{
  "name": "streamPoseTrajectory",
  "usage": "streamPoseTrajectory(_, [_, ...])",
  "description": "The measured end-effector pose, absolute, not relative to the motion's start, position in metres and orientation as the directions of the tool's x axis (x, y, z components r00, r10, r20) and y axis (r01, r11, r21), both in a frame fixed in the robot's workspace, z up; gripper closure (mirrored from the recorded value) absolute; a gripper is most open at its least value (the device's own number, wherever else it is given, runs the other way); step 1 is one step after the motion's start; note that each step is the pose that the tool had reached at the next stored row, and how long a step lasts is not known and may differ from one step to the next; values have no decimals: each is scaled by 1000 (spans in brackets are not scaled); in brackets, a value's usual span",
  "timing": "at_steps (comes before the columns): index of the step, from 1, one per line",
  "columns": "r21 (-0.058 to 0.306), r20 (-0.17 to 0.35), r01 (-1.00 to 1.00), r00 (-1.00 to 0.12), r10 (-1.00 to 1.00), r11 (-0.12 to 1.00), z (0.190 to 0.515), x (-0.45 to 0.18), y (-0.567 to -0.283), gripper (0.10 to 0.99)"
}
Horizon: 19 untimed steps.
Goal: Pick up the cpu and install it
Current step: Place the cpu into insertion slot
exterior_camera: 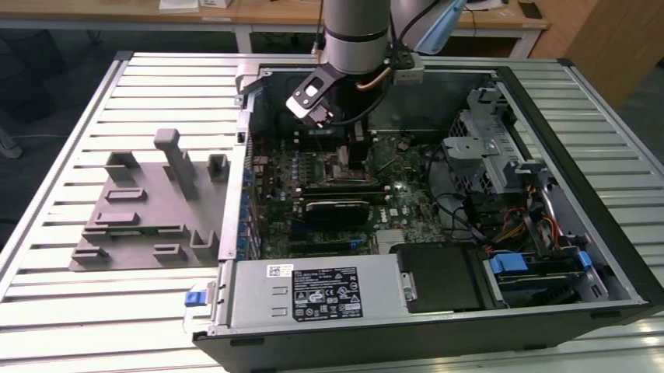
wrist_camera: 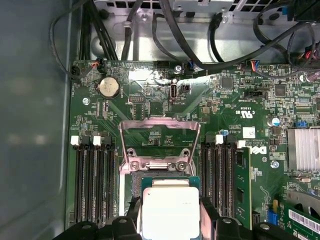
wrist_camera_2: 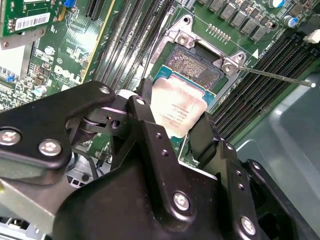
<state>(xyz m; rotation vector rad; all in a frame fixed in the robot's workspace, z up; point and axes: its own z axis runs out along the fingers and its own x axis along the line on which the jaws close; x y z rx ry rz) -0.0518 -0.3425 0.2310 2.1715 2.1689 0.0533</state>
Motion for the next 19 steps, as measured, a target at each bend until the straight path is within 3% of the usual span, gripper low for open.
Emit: streamPoseTrajectory(19, [75, -41, 997, -7, 999, 10, 217, -52, -343, 545])
